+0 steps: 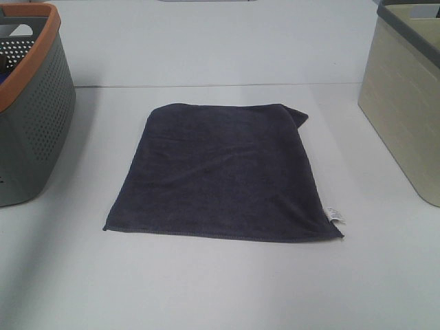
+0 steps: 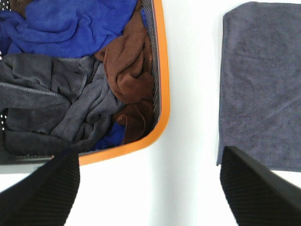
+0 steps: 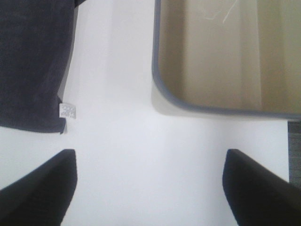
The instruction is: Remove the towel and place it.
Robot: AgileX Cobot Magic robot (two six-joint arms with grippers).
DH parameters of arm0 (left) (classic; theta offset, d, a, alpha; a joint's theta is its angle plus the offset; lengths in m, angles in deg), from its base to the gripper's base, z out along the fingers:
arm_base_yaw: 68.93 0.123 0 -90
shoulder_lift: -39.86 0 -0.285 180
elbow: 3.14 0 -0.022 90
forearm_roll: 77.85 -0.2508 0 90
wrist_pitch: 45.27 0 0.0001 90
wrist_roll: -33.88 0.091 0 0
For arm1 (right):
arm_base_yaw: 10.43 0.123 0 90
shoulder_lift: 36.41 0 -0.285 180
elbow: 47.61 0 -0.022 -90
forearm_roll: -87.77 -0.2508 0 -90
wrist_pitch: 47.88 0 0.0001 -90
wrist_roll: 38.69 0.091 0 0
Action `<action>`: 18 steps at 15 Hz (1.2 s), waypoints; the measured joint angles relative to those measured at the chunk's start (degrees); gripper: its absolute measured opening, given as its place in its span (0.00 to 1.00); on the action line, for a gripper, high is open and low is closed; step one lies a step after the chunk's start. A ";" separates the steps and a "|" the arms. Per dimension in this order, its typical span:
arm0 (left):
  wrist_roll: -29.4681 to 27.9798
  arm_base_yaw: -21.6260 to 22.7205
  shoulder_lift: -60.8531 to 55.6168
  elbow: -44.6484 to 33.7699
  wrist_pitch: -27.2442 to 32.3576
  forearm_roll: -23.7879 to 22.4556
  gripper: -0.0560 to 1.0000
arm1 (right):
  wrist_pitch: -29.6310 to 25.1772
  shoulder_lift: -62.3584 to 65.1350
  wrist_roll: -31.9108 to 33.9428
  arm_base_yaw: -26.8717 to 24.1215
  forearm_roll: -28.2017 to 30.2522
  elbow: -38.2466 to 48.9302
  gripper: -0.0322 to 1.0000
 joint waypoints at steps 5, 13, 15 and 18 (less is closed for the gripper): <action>0.23 0.00 -24.81 -25.50 -8.08 0.00 0.81 | 2.18 22.06 -0.06 0.00 -3.09 20.63 0.83; 2.12 0.00 -62.05 -51.17 -11.06 0.00 0.88 | 6.36 49.79 0.34 0.00 -8.59 38.45 0.82; 2.12 0.00 -69.73 -52.20 -10.89 0.74 0.88 | 6.30 53.17 1.32 0.00 -8.77 39.02 0.82; 2.12 0.00 -77.35 -53.17 -7.28 1.49 0.88 | 6.42 56.44 1.83 0.00 -9.68 40.68 0.81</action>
